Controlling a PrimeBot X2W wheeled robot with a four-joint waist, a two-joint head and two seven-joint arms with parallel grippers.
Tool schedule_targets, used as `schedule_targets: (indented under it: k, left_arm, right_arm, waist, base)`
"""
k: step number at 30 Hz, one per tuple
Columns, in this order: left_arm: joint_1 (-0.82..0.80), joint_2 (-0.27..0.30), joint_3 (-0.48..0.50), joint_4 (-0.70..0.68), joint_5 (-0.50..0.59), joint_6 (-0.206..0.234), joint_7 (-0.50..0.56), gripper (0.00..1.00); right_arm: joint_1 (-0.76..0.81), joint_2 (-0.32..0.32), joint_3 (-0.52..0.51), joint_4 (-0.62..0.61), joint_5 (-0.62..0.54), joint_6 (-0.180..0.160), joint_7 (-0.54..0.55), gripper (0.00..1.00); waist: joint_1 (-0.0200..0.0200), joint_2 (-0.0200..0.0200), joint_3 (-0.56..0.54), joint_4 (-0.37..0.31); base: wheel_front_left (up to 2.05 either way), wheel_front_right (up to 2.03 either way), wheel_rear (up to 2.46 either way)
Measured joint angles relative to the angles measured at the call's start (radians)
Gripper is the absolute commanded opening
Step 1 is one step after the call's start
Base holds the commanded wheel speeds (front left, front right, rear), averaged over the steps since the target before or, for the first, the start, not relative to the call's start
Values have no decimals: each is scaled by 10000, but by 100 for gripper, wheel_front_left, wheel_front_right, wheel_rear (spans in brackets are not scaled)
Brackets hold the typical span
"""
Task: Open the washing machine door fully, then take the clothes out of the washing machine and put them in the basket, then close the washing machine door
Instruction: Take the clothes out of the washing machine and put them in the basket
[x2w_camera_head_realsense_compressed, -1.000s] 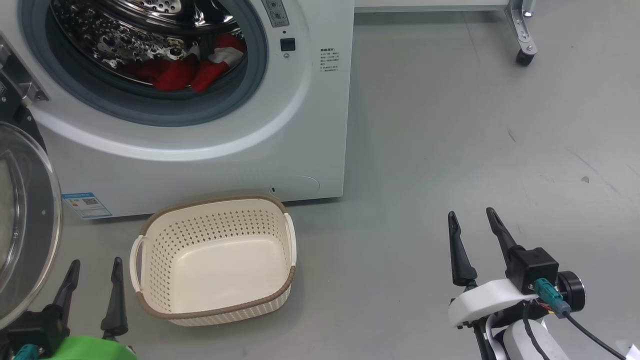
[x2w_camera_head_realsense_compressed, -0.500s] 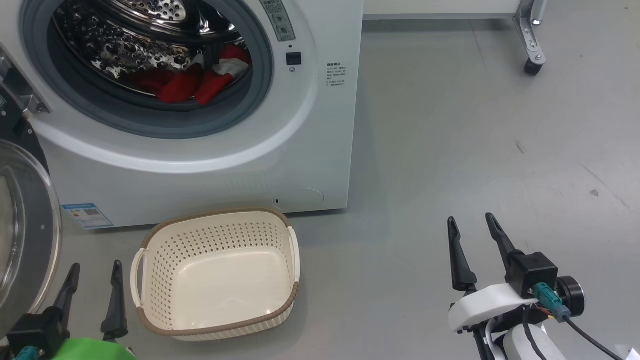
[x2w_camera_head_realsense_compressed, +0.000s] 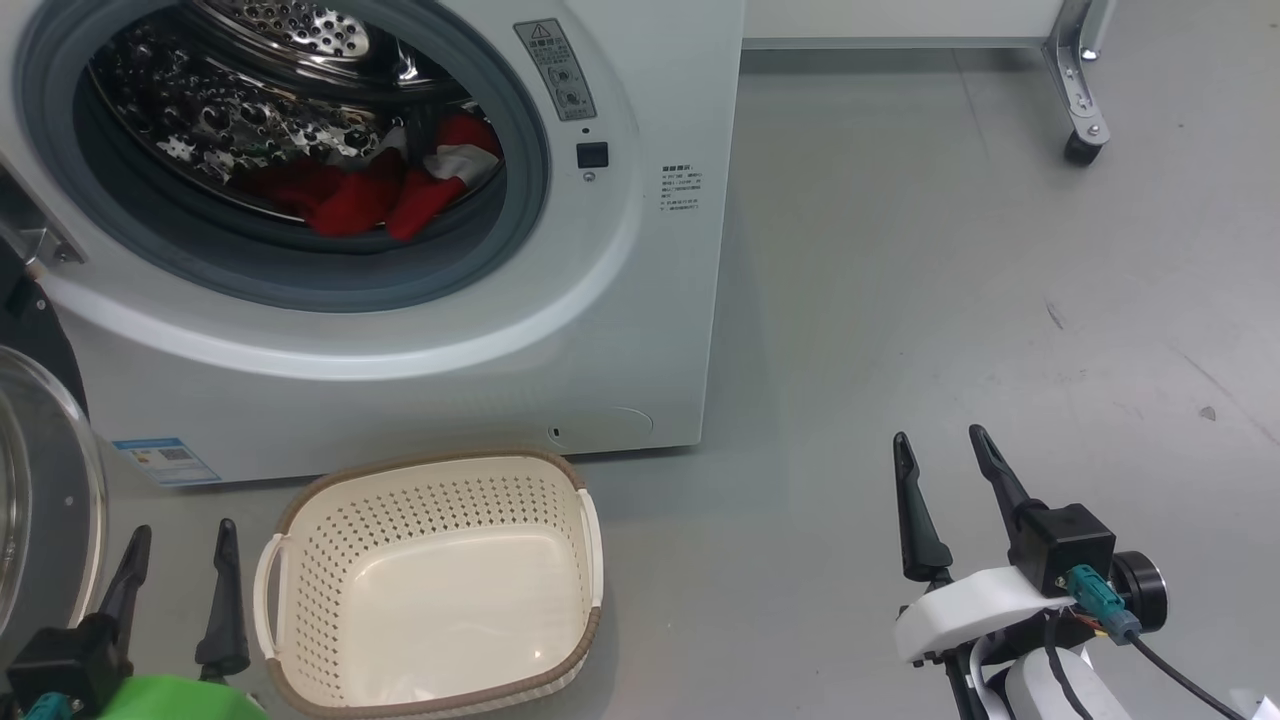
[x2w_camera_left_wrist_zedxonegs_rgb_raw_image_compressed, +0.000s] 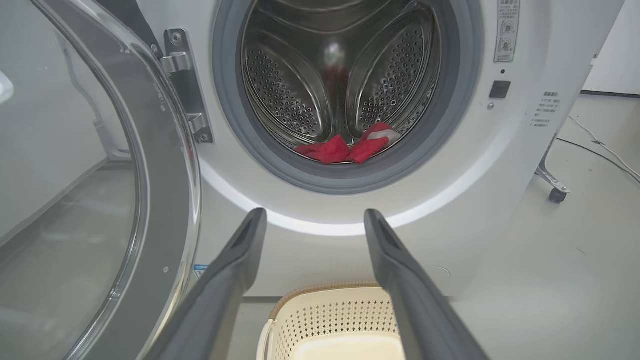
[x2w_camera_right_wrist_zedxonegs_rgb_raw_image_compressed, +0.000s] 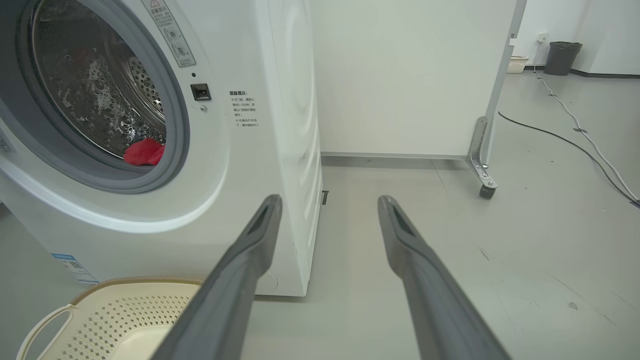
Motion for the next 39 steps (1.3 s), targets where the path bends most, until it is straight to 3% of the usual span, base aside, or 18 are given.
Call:
schedule_targets:
  k: [23,39]
  left_arm:
    - [0,-105,-602,-10,-127,0,0,100]
    - [-257,151,-1567,-207,-1066,-2,0,100]
  right_arm:
    - [1,0,102,17,90,0,0,100]
    - [-20,2,232,-69,86,0,0,100]
  waist:
    - [0,0,152,19]
    - [0,0,1450,-49]
  base:
    - [14,-14,0]
    - [0,0,0]
